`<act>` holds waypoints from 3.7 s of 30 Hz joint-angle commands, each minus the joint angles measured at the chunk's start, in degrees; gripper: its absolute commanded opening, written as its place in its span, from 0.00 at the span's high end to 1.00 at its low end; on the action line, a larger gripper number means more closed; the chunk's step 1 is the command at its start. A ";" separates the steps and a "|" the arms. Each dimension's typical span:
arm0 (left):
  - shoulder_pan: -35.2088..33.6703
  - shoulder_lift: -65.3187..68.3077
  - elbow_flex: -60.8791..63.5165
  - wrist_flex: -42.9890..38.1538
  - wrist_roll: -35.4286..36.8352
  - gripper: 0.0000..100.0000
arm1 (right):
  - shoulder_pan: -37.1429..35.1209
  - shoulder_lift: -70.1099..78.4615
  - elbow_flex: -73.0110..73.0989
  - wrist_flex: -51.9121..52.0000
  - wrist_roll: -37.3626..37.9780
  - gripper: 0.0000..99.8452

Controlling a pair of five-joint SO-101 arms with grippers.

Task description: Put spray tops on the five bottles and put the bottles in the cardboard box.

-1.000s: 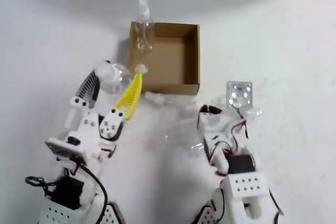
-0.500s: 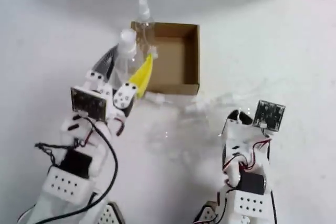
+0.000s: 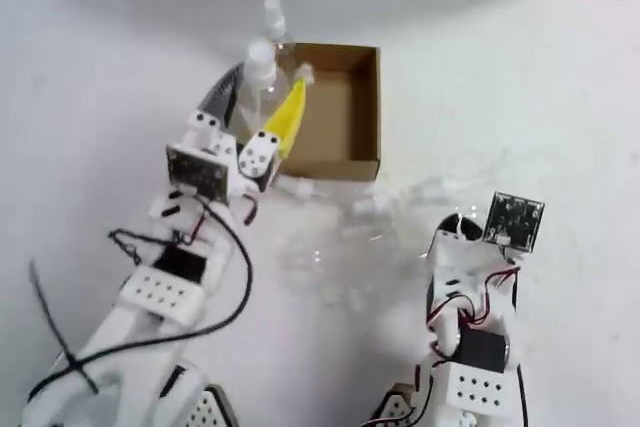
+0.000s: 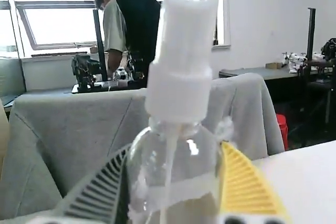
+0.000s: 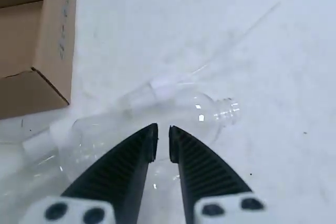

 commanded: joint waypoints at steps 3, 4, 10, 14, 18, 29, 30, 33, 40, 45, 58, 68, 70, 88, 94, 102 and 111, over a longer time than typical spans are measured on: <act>-1.36 13.32 -11.87 -3.78 0.09 0.97 | 0.48 -0.48 0.79 0.48 0.79 0.98; -1.63 15.60 -13.19 -3.78 0.09 0.97 | 0.48 -0.48 0.79 0.48 0.88 0.98; -4.00 29.05 -21.01 -3.96 0.18 0.97 | 0.22 -0.40 0.79 0.48 1.05 0.98; -4.26 38.46 -26.55 -4.31 0.18 0.97 | 0.22 -0.40 0.79 0.48 1.05 0.98; -4.26 48.48 -30.77 -12.66 0.18 0.98 | 0.22 -0.40 0.79 0.48 1.05 0.98; -7.08 67.65 -40.44 -24.53 0.18 0.98 | 0.22 -0.40 0.79 0.57 1.05 0.98; -7.43 68.62 -41.32 -24.53 0.18 0.98 | 0.22 -0.40 0.79 0.57 1.05 0.98; -7.52 71.25 -43.08 -24.53 0.18 0.98 | 0.13 -0.40 0.79 0.57 1.05 0.98; -6.64 73.71 -43.69 -24.53 0.09 0.98 | 0.13 -0.40 0.79 0.57 1.05 0.98; -6.64 74.86 -43.69 -24.53 -0.18 0.98 | 0.13 -0.40 0.79 0.57 1.05 0.98; -8.04 76.00 -41.05 -24.44 0.00 0.98 | 0.22 -0.40 0.79 0.57 1.05 0.98; -8.04 76.00 -39.03 -24.44 0.00 0.93 | 0.22 -0.40 0.79 0.57 1.05 0.98; -8.13 76.00 -38.95 -24.09 0.09 0.87 | 0.22 -0.40 0.79 0.57 1.05 0.98; -9.45 75.38 -39.03 -18.64 0.18 0.76 | 0.22 -0.40 0.79 0.57 1.14 0.98; -9.98 75.30 -39.03 -18.46 0.26 0.67 | 0.22 -0.40 0.79 0.57 1.14 0.98; -10.33 75.30 -39.03 -18.46 0.26 0.64 | 0.22 -0.40 0.79 0.57 1.14 0.98; -11.03 73.80 -38.59 -18.46 0.26 0.64 | 0.22 -0.40 0.79 0.57 1.14 0.98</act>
